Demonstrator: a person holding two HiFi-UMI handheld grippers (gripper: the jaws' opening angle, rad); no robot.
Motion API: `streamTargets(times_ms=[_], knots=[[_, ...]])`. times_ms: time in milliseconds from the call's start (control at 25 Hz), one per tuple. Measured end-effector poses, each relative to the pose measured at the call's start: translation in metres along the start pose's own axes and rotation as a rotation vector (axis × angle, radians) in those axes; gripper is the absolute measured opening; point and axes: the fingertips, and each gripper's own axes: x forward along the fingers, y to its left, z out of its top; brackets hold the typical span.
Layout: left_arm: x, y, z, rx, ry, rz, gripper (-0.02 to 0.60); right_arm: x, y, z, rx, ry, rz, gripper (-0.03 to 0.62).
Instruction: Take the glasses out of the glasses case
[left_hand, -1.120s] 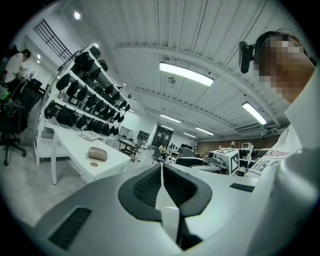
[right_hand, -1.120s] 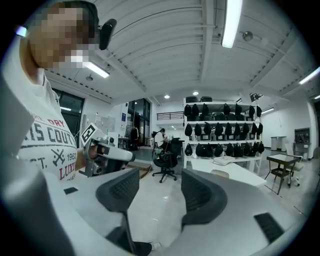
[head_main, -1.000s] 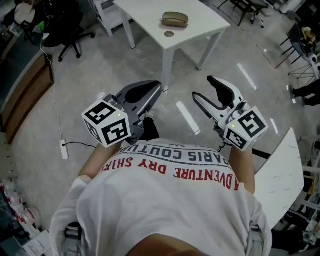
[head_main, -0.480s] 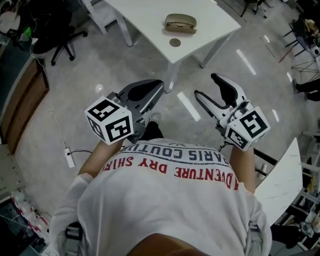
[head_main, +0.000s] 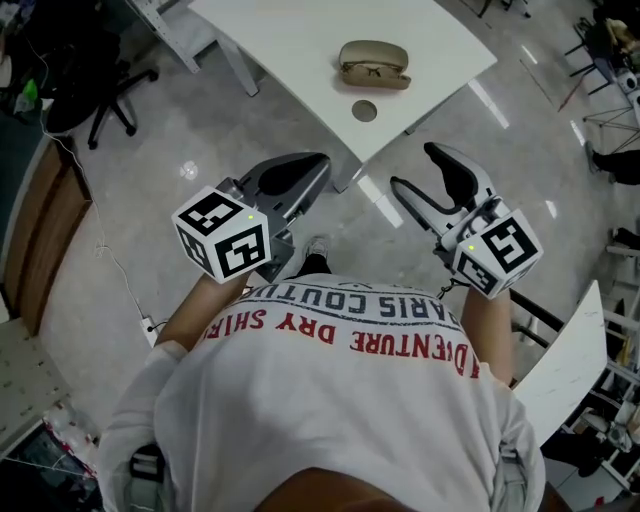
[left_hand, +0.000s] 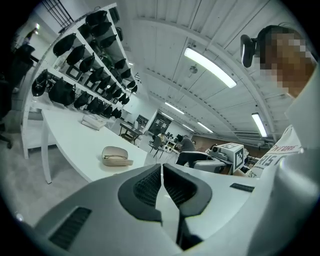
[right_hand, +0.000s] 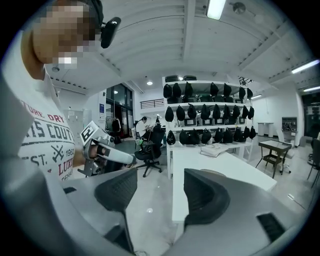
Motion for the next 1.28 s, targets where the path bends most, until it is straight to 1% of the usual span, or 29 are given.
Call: streamTargets(times_ms=[160, 440, 640, 880, 1080, 1280], knots=[[0.01, 0.022, 0.012, 0.01, 0.016, -0.033, 0.035, 0.025, -0.016, 0.003, -0.021, 0.015, -0.035, 0.276], [0.015, 0.049, 0.031, 0.038, 0.023, -0.051, 0.035, 0.046, -0.029, 0.008, -0.035, 0.025, -0.079, 0.276], [0.023, 0.055, 0.037, 0.039, 0.022, -0.065, 0.035, 0.045, -0.042, 0.006, -0.008, 0.035, -0.124, 0.276], [0.032, 0.061, 0.041, 0.045, 0.022, -0.067, 0.035, 0.045, -0.064, 0.008, -0.02, 0.047, -0.178, 0.276], [0.041, 0.076, 0.048, 0.029, 0.027, -0.051, 0.035, 0.058, -0.084, 0.009, -0.026, 0.072, -0.174, 0.276], [0.062, 0.092, 0.055, 0.004, 0.042, -0.029, 0.035, 0.072, -0.113, 0.009, -0.029, 0.096, -0.159, 0.276]])
